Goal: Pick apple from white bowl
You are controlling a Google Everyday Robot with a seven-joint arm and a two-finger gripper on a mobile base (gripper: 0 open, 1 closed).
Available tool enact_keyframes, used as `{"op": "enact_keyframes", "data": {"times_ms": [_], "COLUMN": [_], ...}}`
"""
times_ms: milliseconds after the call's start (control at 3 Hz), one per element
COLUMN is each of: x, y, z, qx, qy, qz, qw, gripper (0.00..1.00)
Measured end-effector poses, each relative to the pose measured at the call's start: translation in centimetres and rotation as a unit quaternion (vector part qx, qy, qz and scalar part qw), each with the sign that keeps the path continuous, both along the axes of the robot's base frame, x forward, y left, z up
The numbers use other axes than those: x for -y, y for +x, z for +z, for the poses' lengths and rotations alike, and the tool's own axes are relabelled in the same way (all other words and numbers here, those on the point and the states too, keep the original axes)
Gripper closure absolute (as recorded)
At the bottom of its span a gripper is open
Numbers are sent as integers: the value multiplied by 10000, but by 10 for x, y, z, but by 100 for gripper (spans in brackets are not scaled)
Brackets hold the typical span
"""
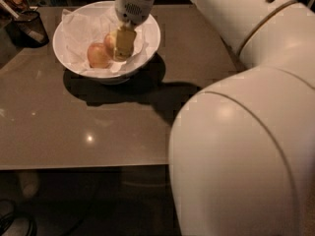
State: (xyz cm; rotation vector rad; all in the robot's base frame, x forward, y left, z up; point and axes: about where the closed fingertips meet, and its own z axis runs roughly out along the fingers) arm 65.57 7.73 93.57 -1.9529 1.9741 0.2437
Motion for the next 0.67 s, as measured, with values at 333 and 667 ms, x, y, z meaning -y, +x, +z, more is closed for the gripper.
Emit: {"op": "enact_keyframes", "data": {"times_ms": [333,667], "x": [-2,-9], "y": [-31,-65], "z": [35,63], "qx": [254,462], "qy": [-60,-53], "qz": [53,322], "qw": [9996,9984], "gripper": [100,100]}}
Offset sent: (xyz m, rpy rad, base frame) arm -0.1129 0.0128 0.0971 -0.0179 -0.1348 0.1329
